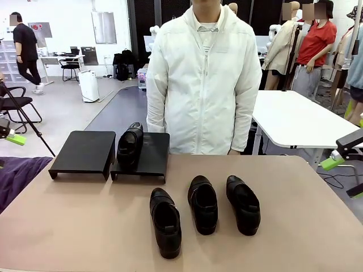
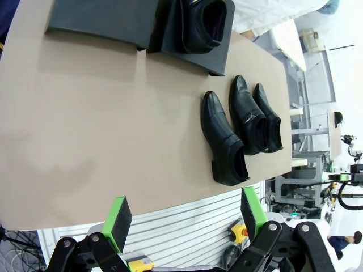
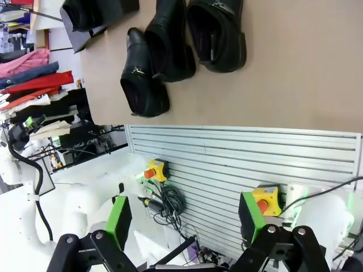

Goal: Organize the shoes by placing them on the stand.
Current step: Pick up one Shoe and place it in the middle of the table, then place the Shoe from the middle of the table onto the Shoes Stand.

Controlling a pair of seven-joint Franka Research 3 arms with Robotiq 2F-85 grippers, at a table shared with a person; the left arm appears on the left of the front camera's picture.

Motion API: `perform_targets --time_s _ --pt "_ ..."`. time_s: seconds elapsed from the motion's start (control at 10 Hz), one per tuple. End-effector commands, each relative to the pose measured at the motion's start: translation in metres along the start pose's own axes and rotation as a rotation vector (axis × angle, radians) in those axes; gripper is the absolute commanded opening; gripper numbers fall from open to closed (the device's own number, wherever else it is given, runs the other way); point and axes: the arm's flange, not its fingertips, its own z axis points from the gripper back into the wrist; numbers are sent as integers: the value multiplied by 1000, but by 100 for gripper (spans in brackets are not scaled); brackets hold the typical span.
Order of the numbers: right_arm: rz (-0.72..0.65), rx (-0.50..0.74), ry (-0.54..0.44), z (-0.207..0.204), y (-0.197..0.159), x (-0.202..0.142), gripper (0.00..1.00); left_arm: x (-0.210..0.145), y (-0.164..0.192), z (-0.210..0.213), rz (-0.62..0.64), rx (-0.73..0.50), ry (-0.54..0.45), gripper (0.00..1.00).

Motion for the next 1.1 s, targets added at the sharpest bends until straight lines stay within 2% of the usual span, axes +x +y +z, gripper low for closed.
perform_targets --time_s 0.0,1.0 --pt "-20 12 3 1 2 0 100 1 -2 1 14 -4 4 100" --pt "-20 12 3 1 2 0 100 1 -2 1 14 -4 4 100"
